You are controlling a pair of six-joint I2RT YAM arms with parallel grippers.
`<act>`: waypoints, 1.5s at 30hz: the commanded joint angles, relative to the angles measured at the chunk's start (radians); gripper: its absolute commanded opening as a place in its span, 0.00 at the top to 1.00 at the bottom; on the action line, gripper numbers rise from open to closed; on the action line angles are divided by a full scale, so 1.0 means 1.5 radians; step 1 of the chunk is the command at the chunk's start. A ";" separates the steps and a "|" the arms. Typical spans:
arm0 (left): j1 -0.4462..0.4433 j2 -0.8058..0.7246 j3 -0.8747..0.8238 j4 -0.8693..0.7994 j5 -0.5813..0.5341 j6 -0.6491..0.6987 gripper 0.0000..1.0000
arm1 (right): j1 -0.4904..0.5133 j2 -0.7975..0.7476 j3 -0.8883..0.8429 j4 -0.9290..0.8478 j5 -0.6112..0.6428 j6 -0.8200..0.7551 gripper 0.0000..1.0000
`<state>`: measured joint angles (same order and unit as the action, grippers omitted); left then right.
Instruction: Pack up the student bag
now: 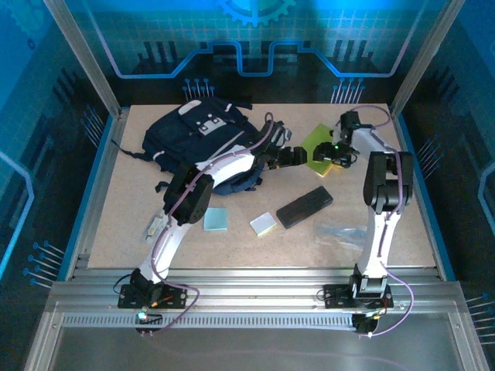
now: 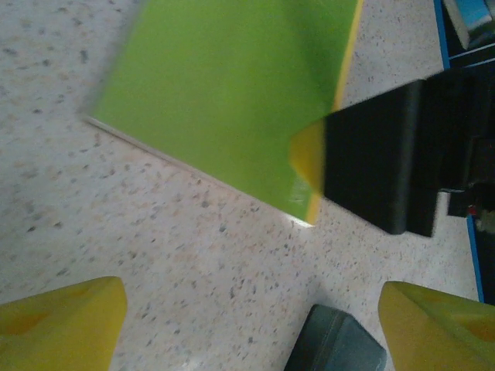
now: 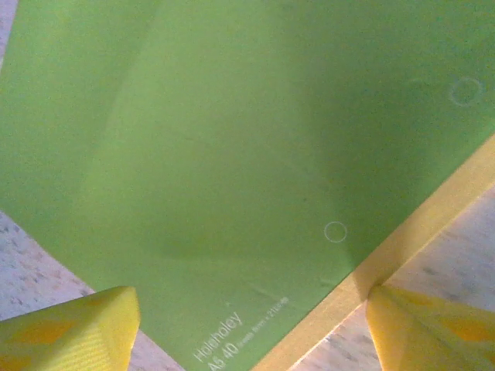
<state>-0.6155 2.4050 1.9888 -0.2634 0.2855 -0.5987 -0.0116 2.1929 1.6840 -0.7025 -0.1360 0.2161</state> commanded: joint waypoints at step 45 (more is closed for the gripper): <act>0.036 -0.143 -0.167 0.005 -0.048 0.026 0.10 | 0.079 0.248 0.332 -0.191 -0.003 0.049 0.95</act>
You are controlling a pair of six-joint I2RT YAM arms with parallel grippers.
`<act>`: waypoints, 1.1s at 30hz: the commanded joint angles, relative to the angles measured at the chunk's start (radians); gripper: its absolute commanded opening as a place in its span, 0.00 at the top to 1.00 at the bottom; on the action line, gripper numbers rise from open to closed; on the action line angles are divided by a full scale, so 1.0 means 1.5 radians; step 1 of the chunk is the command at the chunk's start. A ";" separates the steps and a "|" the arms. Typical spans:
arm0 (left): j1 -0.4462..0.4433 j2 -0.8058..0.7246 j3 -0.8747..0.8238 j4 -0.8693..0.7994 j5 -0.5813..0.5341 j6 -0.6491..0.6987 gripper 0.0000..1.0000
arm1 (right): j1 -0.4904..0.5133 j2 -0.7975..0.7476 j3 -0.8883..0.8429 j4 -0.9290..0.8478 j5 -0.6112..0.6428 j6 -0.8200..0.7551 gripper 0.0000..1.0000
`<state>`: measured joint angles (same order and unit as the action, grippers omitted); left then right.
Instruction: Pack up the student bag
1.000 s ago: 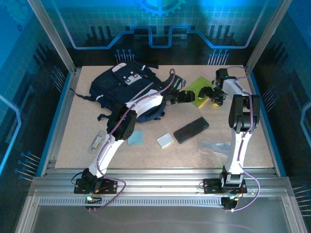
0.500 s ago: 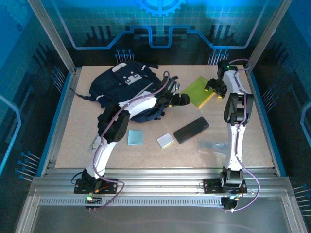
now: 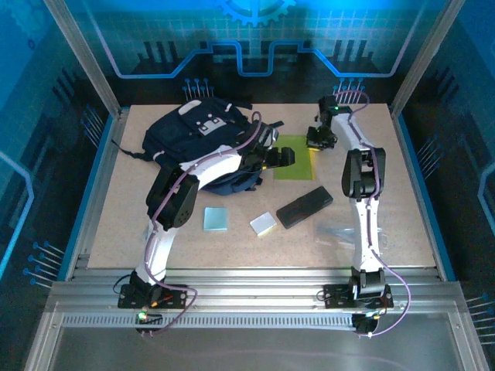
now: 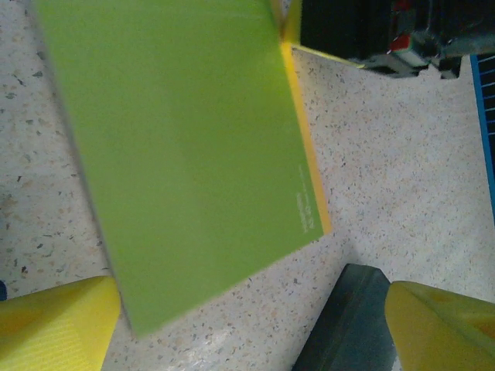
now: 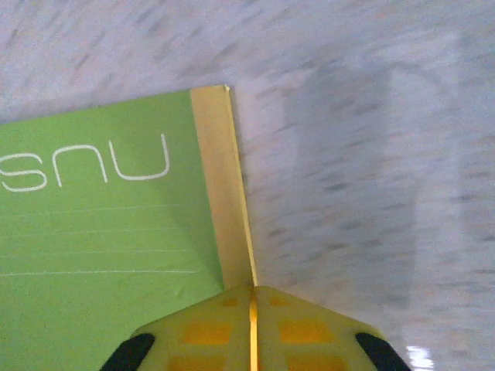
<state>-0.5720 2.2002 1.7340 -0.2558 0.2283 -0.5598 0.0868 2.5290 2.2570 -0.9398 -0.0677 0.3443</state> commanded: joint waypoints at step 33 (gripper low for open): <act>0.003 0.079 0.060 -0.221 -0.139 0.077 0.65 | 0.050 -0.260 -0.485 0.178 -0.122 0.015 0.59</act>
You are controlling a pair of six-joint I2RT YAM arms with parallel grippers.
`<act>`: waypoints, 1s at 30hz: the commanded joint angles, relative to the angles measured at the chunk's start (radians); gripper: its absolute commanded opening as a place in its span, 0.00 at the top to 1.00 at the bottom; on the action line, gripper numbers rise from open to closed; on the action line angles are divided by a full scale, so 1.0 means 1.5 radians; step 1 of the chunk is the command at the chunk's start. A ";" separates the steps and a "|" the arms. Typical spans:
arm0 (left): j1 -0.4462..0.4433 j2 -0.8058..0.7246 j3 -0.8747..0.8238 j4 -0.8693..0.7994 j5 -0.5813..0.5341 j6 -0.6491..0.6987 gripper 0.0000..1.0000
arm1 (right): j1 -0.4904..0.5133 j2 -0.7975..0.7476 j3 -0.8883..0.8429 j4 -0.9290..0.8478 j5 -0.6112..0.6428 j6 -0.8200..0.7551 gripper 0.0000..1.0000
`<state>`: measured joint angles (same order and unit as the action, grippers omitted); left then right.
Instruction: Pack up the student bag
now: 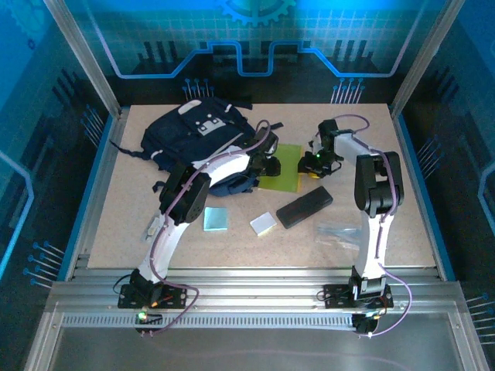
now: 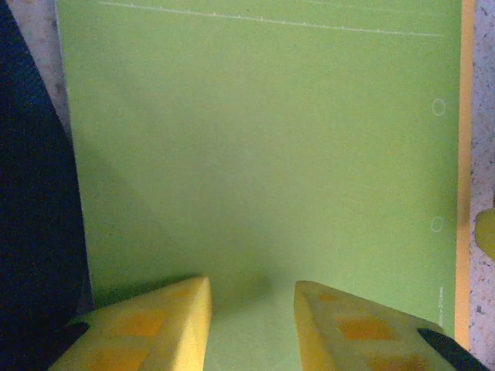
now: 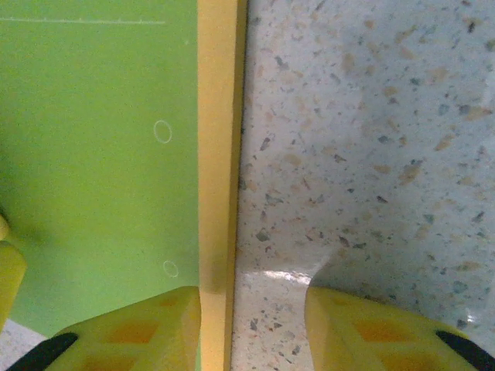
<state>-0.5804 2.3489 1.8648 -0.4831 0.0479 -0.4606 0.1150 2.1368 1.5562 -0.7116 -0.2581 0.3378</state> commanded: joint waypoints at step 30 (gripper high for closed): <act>0.019 -0.020 -0.118 0.045 0.057 -0.065 0.92 | 0.067 -0.105 -0.088 0.158 -0.251 0.109 0.62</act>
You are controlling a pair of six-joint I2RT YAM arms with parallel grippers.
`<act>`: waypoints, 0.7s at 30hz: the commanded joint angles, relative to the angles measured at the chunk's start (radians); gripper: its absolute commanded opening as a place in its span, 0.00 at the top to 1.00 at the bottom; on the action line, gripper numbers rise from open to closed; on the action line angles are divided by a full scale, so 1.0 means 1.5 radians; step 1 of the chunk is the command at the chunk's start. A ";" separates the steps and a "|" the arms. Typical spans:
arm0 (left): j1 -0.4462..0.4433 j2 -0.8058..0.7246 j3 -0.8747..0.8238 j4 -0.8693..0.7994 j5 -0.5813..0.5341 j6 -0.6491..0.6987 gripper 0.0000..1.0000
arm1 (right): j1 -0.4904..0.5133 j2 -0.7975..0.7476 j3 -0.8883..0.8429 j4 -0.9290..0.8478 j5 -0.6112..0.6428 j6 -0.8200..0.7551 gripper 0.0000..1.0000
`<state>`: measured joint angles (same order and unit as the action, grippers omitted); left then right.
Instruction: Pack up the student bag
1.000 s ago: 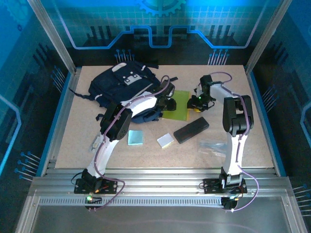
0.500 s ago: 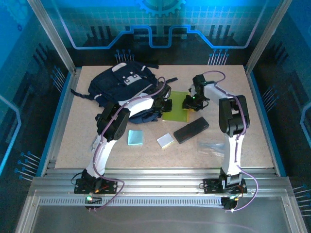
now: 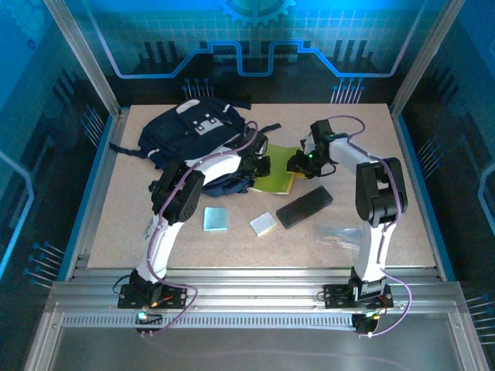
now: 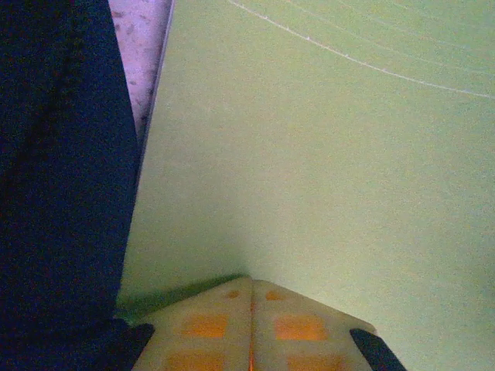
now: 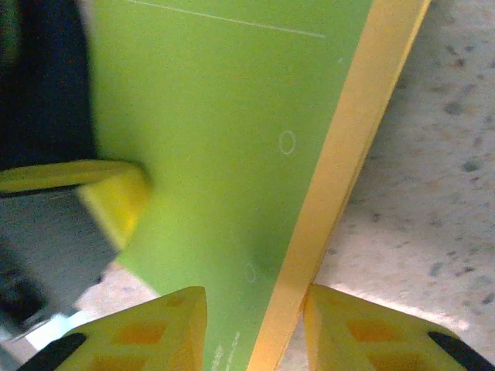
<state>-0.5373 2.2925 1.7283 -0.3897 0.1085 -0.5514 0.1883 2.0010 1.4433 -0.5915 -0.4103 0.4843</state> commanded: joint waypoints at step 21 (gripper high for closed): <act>-0.007 -0.030 -0.037 -0.019 0.032 -0.010 0.73 | 0.039 -0.033 -0.063 0.144 -0.059 0.034 1.00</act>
<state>-0.5365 2.2711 1.6966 -0.3443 0.1184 -0.5743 0.2298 2.0239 1.3510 -0.3737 -0.5091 0.5652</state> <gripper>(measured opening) 0.246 0.103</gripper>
